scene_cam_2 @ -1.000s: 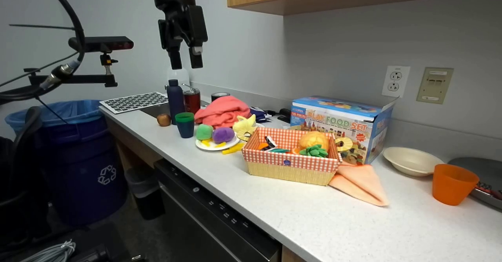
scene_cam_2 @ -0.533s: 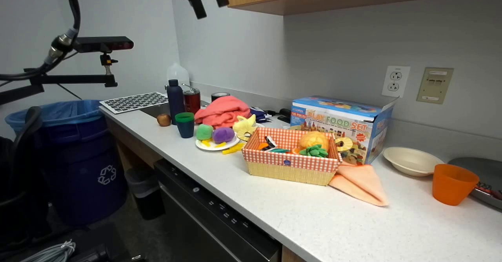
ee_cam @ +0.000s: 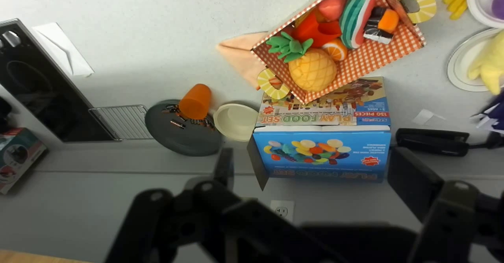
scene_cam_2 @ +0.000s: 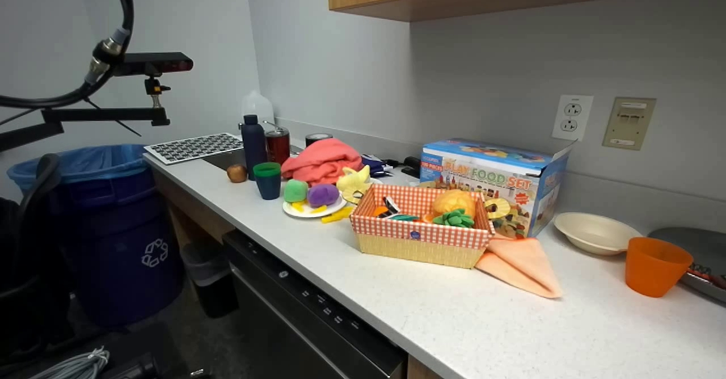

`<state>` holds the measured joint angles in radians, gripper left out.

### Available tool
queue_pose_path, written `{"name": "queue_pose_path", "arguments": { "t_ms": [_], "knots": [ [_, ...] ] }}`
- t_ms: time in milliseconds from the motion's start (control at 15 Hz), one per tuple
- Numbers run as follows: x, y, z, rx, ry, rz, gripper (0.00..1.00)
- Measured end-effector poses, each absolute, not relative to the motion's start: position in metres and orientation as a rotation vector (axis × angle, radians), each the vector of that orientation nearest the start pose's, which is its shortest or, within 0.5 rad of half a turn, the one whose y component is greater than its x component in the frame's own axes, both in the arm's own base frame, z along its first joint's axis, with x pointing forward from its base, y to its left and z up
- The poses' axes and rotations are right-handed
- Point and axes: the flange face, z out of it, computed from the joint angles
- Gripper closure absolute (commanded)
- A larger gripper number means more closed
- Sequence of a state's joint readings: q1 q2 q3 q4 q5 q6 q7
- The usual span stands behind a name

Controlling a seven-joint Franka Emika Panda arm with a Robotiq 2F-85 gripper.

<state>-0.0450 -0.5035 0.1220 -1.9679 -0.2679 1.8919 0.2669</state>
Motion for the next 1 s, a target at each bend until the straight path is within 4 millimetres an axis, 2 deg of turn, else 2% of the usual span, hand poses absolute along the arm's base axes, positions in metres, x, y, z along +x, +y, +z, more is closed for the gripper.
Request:
{"name": "queue_pose_path", "arguments": {
  "t_ms": [333,1000],
  "knots": [
    [0.418,0.029,0.713,-3.283,0.27,-0.806,0.0],
    [0.449,0.017,0.753,-3.081,0.474,-1.248,0.0]
  ]
}}
